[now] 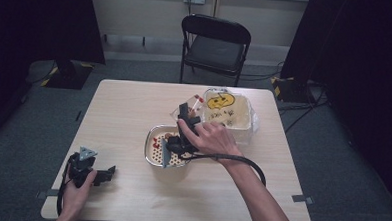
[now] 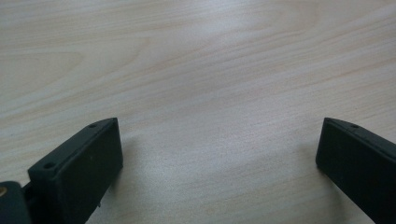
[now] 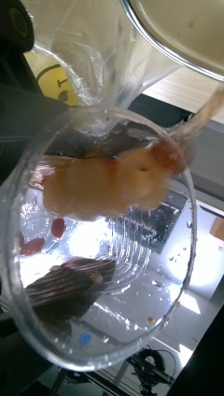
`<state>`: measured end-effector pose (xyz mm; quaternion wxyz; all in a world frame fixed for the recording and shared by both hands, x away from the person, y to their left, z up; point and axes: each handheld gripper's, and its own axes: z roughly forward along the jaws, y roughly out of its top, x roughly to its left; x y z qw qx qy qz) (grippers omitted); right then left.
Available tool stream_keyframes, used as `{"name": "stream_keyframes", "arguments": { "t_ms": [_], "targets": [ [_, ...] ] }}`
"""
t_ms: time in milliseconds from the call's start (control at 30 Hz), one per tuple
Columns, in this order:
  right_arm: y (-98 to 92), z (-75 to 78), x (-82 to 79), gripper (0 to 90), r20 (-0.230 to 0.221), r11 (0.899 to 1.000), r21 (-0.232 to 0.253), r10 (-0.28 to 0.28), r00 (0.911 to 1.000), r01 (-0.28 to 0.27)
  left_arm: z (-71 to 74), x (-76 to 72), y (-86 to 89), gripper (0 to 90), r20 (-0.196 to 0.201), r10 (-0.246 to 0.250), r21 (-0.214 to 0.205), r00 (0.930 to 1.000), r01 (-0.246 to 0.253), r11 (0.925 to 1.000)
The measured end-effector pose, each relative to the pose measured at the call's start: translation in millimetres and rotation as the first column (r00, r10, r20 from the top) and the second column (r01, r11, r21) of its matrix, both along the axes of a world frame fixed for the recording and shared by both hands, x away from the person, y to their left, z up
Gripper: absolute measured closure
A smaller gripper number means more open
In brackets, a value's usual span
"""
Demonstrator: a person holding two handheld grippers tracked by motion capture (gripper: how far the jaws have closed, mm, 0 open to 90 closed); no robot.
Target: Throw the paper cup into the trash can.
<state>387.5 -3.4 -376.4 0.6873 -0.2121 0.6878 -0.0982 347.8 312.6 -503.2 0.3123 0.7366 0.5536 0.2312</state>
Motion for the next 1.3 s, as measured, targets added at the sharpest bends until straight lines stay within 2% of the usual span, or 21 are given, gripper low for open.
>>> {"name": "stream_keyframes", "arguments": {
  "t_ms": [100, 467, 500, 533, 600, 767, 867, 900, 967, 1000, 1033, 1067, 1100, 1133, 1167, 1200, 1233, 1267, 1300],
  "targets": [
    [-1.5, -2.8, -0.7, 46.3, 0.017, 0.999, -0.049, -0.005, 0.9998, 0.006, 0.0, 0.0, 0.0, 0.1, 0.000, 0.000, 0.000, 1.0000, 0.000, 1.0000],
    [0.6, -2.9, -4.5, 47.4, 0.064, 0.993, -0.120, 0.016, 0.9978, -0.009, 0.0, 0.0, 0.0, 0.1, 0.000, 0.000, 0.000, 1.0000, 0.000, 1.0000],
    [1.3, -3.0, -5.3, 47.4, 0.076, 0.987, -0.158, 0.012, 0.9971, 0.000, 0.0, 0.0, 0.0, 0.1, 0.000, 0.000, 0.000, 1.0000, 0.000, 1.0000],
    [1.3, -3.0, -5.3, 47.4, 0.076, 0.987, -0.158, 0.012, 0.9971, 0.000, 0.0, 0.0, 0.0, 0.1, 0.000, 0.000, 0.000, 1.0000, 0.000, 1.0000],
    [1.6, -3.3, -5.5, 47.6, 0.096, 0.980, -0.197, 0.035, 0.9947, -0.016, -0.1, 0.0, -0.1, 0.0, 0.001, 0.001, -0.001, 1.0000, -0.001, 1.0000],
    [2.1, 1.6, -6.7, 47.9, 0.131, 0.977, -0.210, 0.052, 0.9900, -0.024, -0.1, 0.0, -0.1, 0.1, 0.000, 0.001, 0.001, 1.0000, -0.001, 1.0000],
    [2.4, 6.0, -7.8, 48.0, 0.135, 0.982, -0.185, 0.052, 0.9895, -0.026, -0.1, 0.0, 0.0, 0.1, 0.000, 0.001, 0.001, 1.0000, -0.001, 1.0000],
    [2.2, 7.4, -8.1, 48.0, 0.121, 0.989, -0.148, 0.036, 0.9920, -0.018, -0.1, 0.0, -0.1, 0.0, 0.001, 0.001, -0.001, 1.0000, -0.001, 1.0000],
    [3.1, 15.0, -7.0, 47.9, 0.055, 0.999, -0.043, 0.025, 0.9982, -0.023, 0.0, 0.0, 0.0, 0.1, 0.000, 0.000, 0.000, 1.0000, 0.000, 1.0000],
    [2.2, 17.9, -6.6, 47.8, 0.033, 1.000, 0.022, 0.018, 0.9993, -0.019, 0.0, 0.0, 0.0, 0.0, 0.000, 0.000, 0.000, 1.0000, 0.000, 1.0000],
    [1.4, 21.4, -6.0, 47.7, -0.001, 0.996, 0.090, 0.008, 1.0000, -0.008, 0.0, 0.0, 0.0, 0.0, 0.000, 0.000, 0.000, 1.0000, 0.000, 1.0000],
    [1.0, 26.8, -5.1, 47.7, -0.048, 0.987, 0.163, 0.010, 0.9988, -0.002, 0.0, 0.0, 0.0, 0.0, 0.000, 0.000, 0.000, 1.0000, 0.000, 1.0000],
    [0.2, 32.3, -3.2, 47.7, -0.087, 0.972, 0.233, 0.025, 0.9959, -0.004, 0.0, 0.0, 0.0, 0.1, 0.000, 0.000, 0.000, 1.0000, 0.000, 1.0000],
    [-0.8, 37.8, -3.1, 47.7, -0.129, 0.951, 0.307, 0.013, 0.9916, 0.027, -0.1, -0.1, -0.1, 0.1, 0.000, 0.002, -0.001, 1.0000, -0.002, 1.0000],
    [-2.4, 43.2, -1.4, 47.7, -0.174, 0.922, 0.384, 0.026, 0.9844, 0.043, 0.0, 0.0, 0.0, 0.0, 0.000, 0.000, 0.000, 1.0000, 0.000, 1.0000],
    [-4.2, 48.4, 0.3, 47.7, -0.204, 0.889, 0.454, 0.045, 0.9779, 0.054, 0.0, 0.0, 0.0, 0.1, 0.000, 0.000, 0.000, 1.0000, 0.000, 1.0000],
    [-6.5, 53.2, 2.2, 47.7, -0.241, 0.850, 0.522, 0.067, 0.9682, 0.071, -0.1, 0.0, 0.0, 0.1, 0.000, 0.000, 0.000, 1.0000, 0.000, 1.0000],
    [-9.0, 57.6, 4.9, 47.7, -0.277, 0.804, 0.589, 0.099, 0.9559, 0.087, 0.0, 0.0, 0.0, 0.1, 0.000, 0.000, 0.000, 1.0000, 0.000, 1.0000],
    [-9.0, 57.6, 4.9, 47.7, -0.277, 0.804, 0.589, 0.099, 0.9559, 0.087, 0.0, 0.0, 0.0, 0.0, 0.000, 0.000, 0.000, 1.0000, 0.000, 1.0000]
  ]
}}
